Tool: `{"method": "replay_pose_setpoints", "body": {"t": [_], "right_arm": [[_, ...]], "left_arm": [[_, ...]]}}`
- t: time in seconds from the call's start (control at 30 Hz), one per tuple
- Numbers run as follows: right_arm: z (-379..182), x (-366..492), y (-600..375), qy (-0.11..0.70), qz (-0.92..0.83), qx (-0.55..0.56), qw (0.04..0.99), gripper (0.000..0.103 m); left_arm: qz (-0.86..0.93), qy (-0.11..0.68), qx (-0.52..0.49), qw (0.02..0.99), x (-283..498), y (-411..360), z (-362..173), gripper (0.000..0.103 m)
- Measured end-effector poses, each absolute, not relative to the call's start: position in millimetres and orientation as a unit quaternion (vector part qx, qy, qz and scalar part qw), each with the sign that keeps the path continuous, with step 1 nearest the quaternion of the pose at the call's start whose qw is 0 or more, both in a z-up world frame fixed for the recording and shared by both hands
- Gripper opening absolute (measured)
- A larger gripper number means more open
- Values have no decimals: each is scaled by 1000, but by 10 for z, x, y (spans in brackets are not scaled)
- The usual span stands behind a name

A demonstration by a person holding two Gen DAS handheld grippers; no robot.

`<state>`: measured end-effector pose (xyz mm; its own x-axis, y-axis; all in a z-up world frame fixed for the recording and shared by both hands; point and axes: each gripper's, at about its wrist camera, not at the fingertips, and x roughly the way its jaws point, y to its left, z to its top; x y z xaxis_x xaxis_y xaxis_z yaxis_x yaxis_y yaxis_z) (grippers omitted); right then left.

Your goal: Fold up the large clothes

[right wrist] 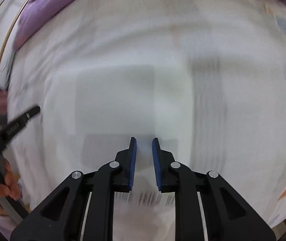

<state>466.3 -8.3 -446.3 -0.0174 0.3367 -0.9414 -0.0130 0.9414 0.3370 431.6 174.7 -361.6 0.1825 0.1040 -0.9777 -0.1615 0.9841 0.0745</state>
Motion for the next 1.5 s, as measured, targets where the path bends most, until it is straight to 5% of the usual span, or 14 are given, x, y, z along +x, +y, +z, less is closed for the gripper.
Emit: {"method": "replay_pose_setpoints", "body": {"t": [0.23, 0.37, 0.43, 0.47, 0.5, 0.53, 0.6, 0.8, 1.27, 1.5], "right_arm": [[-4851, 3205, 91, 756, 129, 98, 634, 16], [-4851, 3038, 7, 757, 137, 121, 627, 16], [-4777, 3111, -89, 757, 139, 142, 623, 17], [-4702, 3151, -103, 752, 148, 142, 626, 20], [-4590, 3191, -122, 743, 156, 140, 636, 37], [-4478, 3226, -145, 732, 156, 137, 649, 68], [-4168, 3268, -240, 685, 134, 127, 705, 79], [-3948, 3516, -457, 623, 126, 108, 764, 84], [-4552, 4607, -753, 612, 152, 213, 746, 86], [-5082, 4836, -723, 626, 218, 280, 694, 97]], "left_arm": [[80, 749, -27, 657, 2877, 1734, -4436, 1], [78, 737, -48, 670, 2553, 1801, -4344, 2], [73, 726, -58, 681, 2571, 1804, -4206, 20], [73, 720, -54, 688, 2595, 1796, -4142, 43], [73, 705, -47, 704, 2652, 1781, -4007, 58], [72, 693, -49, 716, 2699, 1782, -3907, 62], [70, 678, -68, 729, 2812, 1818, -3764, 72], [72, 643, -112, 754, 3258, 2022, -3704, 74], [-25, 609, -178, 773, 4163, 2422, -4153, 75], [-125, 585, -303, 742, 4362, 2709, -4620, 92]]}}
